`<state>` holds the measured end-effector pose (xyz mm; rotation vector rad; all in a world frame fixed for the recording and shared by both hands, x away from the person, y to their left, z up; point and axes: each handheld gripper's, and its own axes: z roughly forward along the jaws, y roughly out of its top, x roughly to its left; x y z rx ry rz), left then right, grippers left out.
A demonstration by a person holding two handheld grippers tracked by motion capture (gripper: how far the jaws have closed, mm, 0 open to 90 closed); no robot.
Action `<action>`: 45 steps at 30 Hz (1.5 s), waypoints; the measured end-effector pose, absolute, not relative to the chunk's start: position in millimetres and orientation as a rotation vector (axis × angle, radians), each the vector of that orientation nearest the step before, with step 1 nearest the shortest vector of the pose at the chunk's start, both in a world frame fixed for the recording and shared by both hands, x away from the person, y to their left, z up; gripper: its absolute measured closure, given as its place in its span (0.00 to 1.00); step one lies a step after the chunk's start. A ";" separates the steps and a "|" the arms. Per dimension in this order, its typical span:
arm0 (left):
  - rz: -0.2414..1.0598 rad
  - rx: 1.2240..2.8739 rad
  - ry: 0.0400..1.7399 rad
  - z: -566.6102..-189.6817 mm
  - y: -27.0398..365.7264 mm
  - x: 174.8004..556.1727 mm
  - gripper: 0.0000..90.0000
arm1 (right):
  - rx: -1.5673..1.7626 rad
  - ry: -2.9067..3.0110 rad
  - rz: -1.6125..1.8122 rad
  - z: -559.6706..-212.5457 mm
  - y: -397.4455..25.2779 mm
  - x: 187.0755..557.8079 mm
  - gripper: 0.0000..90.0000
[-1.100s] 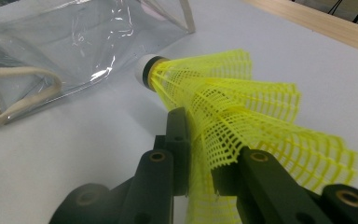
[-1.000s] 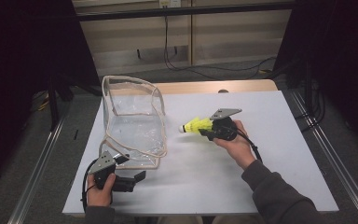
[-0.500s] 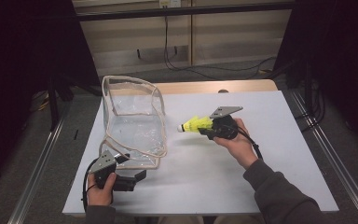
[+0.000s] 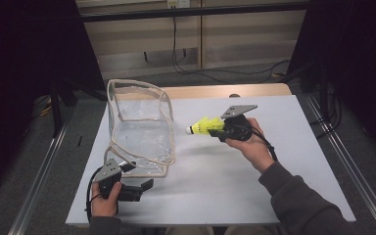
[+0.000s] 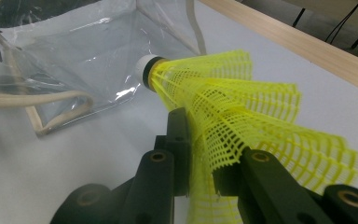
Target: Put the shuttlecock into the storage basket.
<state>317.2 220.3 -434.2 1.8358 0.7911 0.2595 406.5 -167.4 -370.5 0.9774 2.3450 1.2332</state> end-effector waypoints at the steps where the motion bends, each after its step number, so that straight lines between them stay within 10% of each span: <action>1: 0.260 1.835 0.791 -434.1 220.3 317.4 0.03 | 0.978 2.348 1.232 -368.9 -167.3 406.5 0.89; 45: 0.258 1.835 0.787 -434.0 220.0 318.2 0.03 | 0.893 2.372 1.294 -300.3 -145.5 416.2 0.89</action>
